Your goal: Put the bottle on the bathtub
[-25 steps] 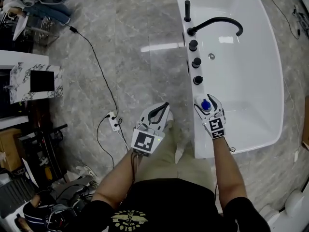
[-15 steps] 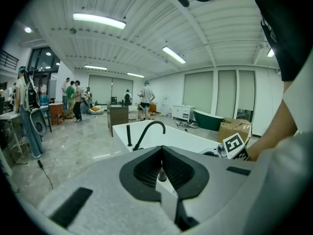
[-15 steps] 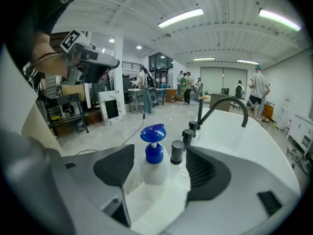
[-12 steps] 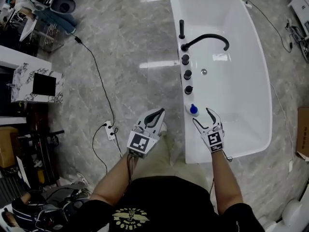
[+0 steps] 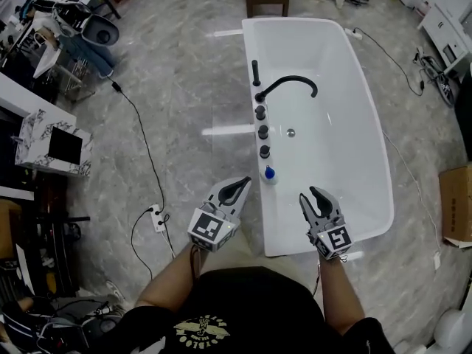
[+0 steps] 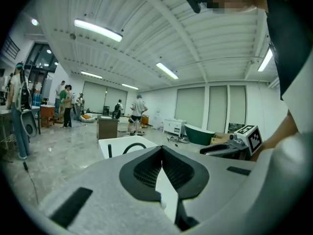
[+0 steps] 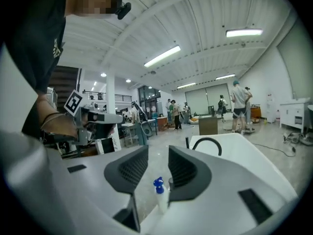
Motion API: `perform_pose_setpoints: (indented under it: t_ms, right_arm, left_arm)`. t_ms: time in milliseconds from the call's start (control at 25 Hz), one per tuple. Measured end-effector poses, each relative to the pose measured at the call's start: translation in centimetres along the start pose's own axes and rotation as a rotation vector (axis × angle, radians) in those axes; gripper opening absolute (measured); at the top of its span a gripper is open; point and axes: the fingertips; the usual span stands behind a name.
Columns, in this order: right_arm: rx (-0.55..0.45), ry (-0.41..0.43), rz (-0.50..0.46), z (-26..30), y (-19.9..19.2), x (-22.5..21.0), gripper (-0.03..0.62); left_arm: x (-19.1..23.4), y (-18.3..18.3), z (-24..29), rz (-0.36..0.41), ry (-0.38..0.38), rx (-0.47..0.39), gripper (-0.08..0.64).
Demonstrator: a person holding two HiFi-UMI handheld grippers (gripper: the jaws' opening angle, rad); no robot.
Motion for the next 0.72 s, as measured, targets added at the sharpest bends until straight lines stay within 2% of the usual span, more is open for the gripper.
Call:
perform_pose_setpoints:
  t_ms: [120,200,400,560,720]
  right_arm:
    - [-0.072,-0.024,-0.05,-3.8,3.9,-0.5,0.042]
    - [-0.095,-0.036,-0.061,-6.0,6.2,-0.5,0.015]
    - [-0.074,-0.048,-0.056,-9.7,8.9,0.2,0.011]
    - [-0.081,-0.068,-0.028,-12.5,9.7,-0.1,0.011]
    - [-0.098,-0.036,-0.051,-14.2,10.6,0.8,0.011]
  left_arm:
    - [-2.9,3.0,-0.2,0.015,0.012,-0.049,0.009]
    - [-4.4,5.2,-0.5,0.02,0.023,-0.081,0.009]
    - [-7.2,9.3,-2.0,0.031,0.046,-0.139,0.009]
    - [-9.4,9.9,-3.3,-0.001,0.082,-0.145,0.009]
    - [-11.0,10.5,-5.0,0.042,0.117,-0.153,0.009]
Point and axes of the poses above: the fingertips, and each gripper's own axes: z forward along the fingers, x to its left, y out of its top, and after that the axes turned 3 degrees about y, right-handed
